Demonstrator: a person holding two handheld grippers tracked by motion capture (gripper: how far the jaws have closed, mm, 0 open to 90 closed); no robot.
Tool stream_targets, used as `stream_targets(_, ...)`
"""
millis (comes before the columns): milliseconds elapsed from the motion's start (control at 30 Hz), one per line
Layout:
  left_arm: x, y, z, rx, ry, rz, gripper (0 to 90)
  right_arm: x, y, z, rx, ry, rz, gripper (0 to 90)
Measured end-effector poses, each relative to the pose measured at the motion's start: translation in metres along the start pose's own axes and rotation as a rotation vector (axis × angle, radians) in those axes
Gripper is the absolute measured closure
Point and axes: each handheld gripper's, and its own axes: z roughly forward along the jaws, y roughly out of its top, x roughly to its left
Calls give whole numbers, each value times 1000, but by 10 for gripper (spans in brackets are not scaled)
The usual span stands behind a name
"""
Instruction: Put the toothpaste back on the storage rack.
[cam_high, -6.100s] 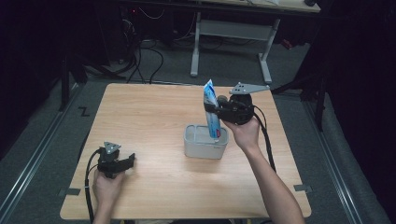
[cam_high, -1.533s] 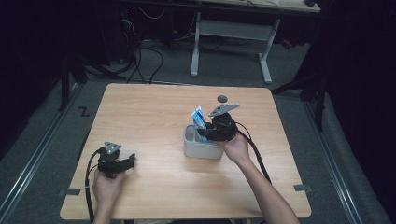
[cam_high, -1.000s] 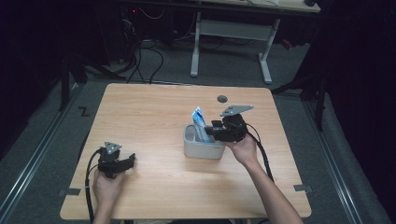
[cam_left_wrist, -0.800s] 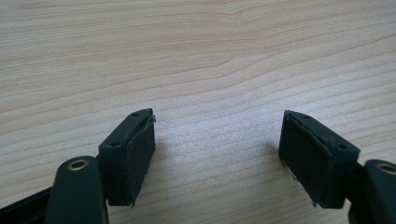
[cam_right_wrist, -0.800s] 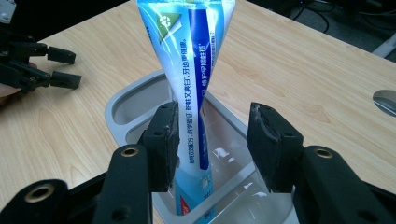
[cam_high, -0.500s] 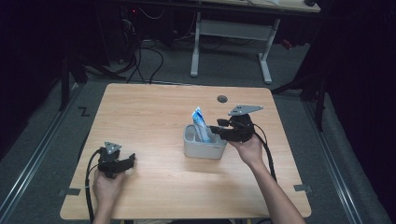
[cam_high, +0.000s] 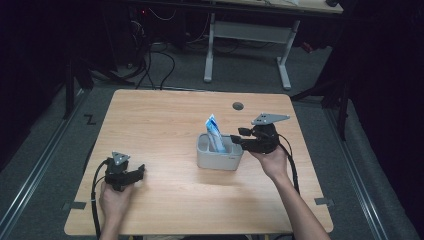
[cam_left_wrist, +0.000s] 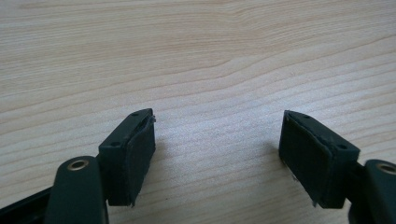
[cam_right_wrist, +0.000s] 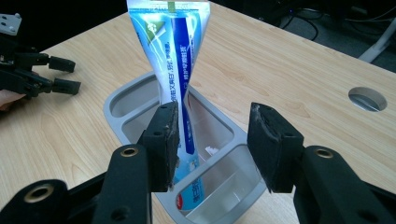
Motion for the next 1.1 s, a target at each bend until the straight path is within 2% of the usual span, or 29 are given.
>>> stream_targets(1100, 0, 0, 0, 0, 0, 0, 275, -17, -16, -28, -37, -45, 63, 538)
